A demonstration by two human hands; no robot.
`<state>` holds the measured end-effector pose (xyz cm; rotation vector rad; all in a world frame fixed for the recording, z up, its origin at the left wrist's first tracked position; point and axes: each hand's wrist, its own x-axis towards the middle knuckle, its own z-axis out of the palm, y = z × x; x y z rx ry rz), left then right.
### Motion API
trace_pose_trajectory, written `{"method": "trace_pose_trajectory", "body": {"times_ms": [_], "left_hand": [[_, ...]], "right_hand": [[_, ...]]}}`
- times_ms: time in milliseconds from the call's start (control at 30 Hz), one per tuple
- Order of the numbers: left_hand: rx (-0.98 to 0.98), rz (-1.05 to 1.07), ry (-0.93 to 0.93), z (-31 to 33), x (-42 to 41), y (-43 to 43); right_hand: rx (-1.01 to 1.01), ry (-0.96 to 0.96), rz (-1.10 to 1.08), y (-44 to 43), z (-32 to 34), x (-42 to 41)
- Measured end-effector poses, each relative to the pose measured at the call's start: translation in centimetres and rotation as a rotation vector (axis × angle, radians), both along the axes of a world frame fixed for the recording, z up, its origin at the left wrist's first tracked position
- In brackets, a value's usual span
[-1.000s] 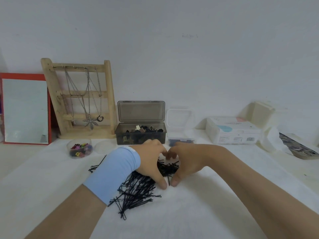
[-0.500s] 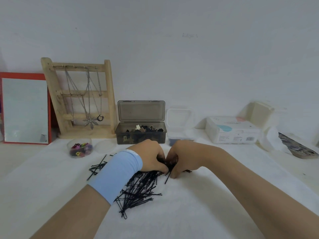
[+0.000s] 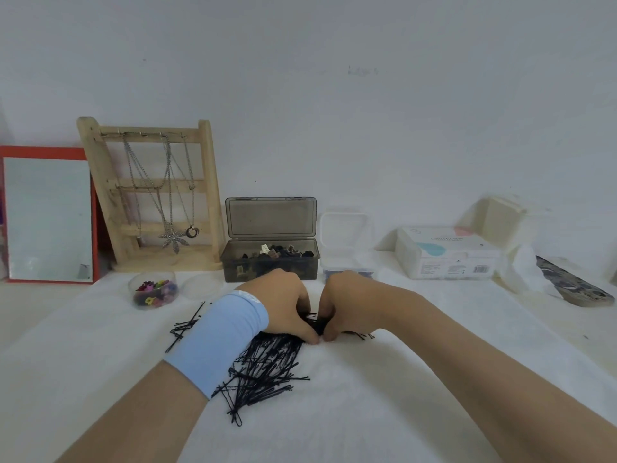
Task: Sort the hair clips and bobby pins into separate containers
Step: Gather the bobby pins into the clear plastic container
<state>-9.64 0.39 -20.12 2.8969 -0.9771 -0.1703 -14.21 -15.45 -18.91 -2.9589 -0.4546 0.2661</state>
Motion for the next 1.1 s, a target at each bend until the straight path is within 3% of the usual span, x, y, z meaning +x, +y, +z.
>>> {"method": "trace_pose_trajectory", "body": {"times_ms": [367, 567, 667, 900, 1100], "left_hand": [[-0.036, 0.010, 0.010, 0.1, 0.3, 0.7], [-0.006, 0.053, 0.105, 1.1, 0.5, 2.1], [-0.046, 0.046, 0.135, 1.2, 0.7, 2.4], [-0.556, 0.077, 0.130, 1.8, 0.2, 1.2], [-0.734, 0.132, 0.195, 2.1, 0.0, 1.0]], "right_hand": [[-0.135, -0.013, 0.024, 0.6, -0.1, 0.1], [-0.069, -0.043, -0.013, -2.7, 0.7, 0.6], [0.136, 0.001, -0.050, -3.9, 1.0, 1.0], [0.769, 0.240, -0.079, -3.3, -1.0, 1.4], [0.964, 0.327, -0.111, -2.3, -1.3, 1.3]]}}
